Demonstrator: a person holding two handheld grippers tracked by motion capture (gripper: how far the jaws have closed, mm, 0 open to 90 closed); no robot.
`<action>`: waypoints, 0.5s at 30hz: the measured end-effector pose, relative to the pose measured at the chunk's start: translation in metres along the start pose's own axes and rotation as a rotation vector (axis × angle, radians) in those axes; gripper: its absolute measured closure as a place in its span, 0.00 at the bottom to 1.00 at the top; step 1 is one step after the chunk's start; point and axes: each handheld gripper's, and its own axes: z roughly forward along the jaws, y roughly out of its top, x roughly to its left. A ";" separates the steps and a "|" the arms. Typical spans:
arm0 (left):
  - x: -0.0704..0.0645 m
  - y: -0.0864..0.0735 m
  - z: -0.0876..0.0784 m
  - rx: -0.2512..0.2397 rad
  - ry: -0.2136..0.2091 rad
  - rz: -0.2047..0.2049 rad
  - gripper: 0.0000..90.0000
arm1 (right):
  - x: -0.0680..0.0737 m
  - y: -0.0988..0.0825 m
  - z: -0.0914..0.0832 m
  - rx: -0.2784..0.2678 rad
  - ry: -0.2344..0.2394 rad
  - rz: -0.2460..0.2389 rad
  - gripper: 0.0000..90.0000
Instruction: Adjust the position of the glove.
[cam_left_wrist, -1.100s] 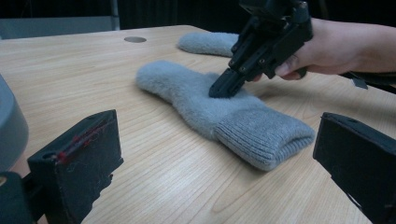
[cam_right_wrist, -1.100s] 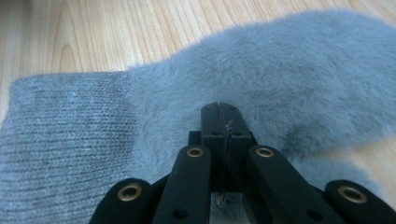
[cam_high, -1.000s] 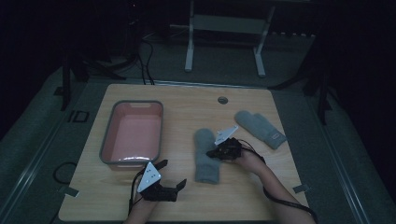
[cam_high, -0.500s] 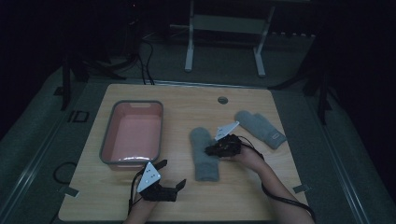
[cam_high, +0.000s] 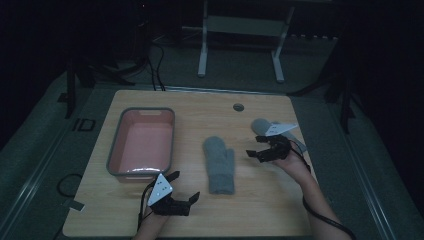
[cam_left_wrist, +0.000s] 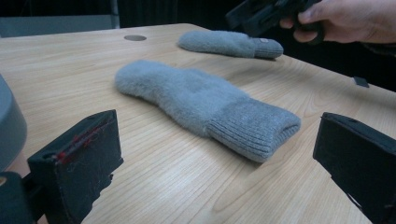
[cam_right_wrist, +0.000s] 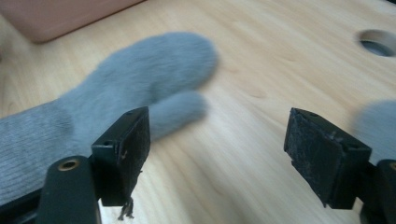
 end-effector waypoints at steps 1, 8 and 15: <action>0.000 0.000 0.000 0.000 0.001 -0.001 0.01 | -0.005 -0.002 -0.005 -0.010 -0.016 0.007 0.29; 0.000 0.000 0.000 0.004 0.001 0.002 0.01 | -0.040 -0.013 -0.031 0.028 -0.162 0.045 0.43; 0.001 0.000 0.001 0.009 0.000 0.005 0.01 | -0.074 -0.021 -0.038 0.070 -0.252 0.056 0.56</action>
